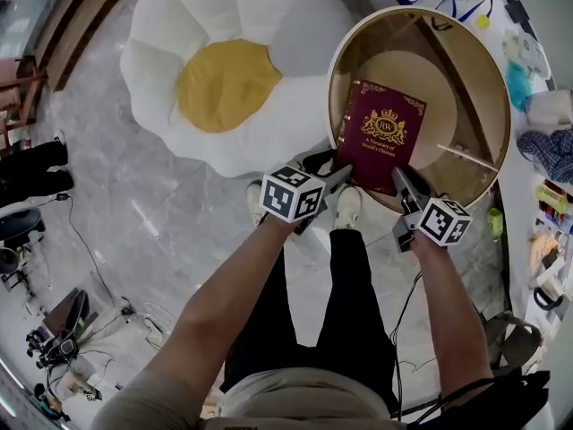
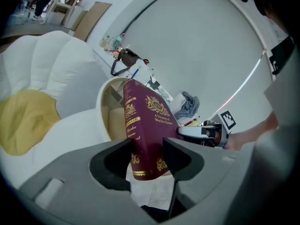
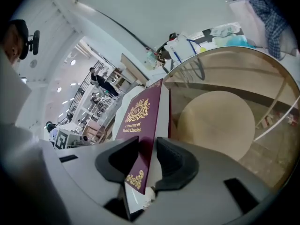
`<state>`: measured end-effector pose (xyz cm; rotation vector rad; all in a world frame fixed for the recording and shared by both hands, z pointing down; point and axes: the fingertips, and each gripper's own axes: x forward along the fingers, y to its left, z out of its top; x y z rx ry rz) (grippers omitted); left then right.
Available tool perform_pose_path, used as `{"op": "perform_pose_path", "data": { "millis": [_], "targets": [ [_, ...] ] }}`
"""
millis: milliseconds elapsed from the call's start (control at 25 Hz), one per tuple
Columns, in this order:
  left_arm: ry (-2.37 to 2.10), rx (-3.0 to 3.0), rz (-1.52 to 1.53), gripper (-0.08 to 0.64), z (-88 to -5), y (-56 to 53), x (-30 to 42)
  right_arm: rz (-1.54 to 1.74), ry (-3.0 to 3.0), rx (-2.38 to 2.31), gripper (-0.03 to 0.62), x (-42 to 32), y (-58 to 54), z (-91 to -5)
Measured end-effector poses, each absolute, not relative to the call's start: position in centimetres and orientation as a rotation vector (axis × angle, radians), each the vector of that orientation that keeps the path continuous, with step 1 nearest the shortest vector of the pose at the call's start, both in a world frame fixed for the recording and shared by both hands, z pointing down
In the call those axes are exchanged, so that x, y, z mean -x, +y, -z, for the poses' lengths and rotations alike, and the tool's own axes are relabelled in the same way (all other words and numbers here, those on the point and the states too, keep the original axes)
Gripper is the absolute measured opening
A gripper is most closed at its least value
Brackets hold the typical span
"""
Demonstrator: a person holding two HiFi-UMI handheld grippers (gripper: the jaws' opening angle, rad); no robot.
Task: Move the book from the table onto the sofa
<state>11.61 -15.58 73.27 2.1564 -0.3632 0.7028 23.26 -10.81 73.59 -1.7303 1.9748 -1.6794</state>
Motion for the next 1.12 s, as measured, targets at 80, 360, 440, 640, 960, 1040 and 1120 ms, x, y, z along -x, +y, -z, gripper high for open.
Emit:
{"op": "perform_pose_path", "data": {
  "millis": [80, 360, 440, 640, 960, 1040, 1120],
  "targets": [
    [-0.415, -2.144, -0.672, 0.210, -72.8, -17.3, -8.5, 1.673, 2.042, 1.702, 0.129, -20.3, -13.1, -72.9],
    [-0.596, -2.071, -0.581, 0.210, -73.1, -22.3, 2.5, 1.675, 2.258, 1.587, 0.129, -10.0, -20.4, -73.0],
    [-0.632, -2.049, -0.565, 0.210, -73.7, -23.3, 5.4, 1.684, 2.310, 1.562, 0.129, -7.2, -21.9, -73.5],
    [-0.692, -2.002, -0.540, 0.210, -76.3, -25.6, 11.3, 1.739, 2.414, 1.501, 0.129, -1.2, -25.3, -76.1],
    [-0.686, -1.902, -0.521, 0.210, -85.5, -27.7, 16.0, 1.867, 2.500, 1.498, 0.130, 3.7, -28.3, -84.7],
    [-0.676, -1.876, -0.508, 0.210, -88.3, -27.6, 16.2, 1.893, 2.515, 1.507, 0.129, 3.9, -28.5, -87.1],
    [-0.663, -1.856, -0.493, 0.210, -90.9, -27.3, 16.1, 1.917, 2.539, 1.513, 0.130, 3.9, -28.4, -89.3]
  ]
}}
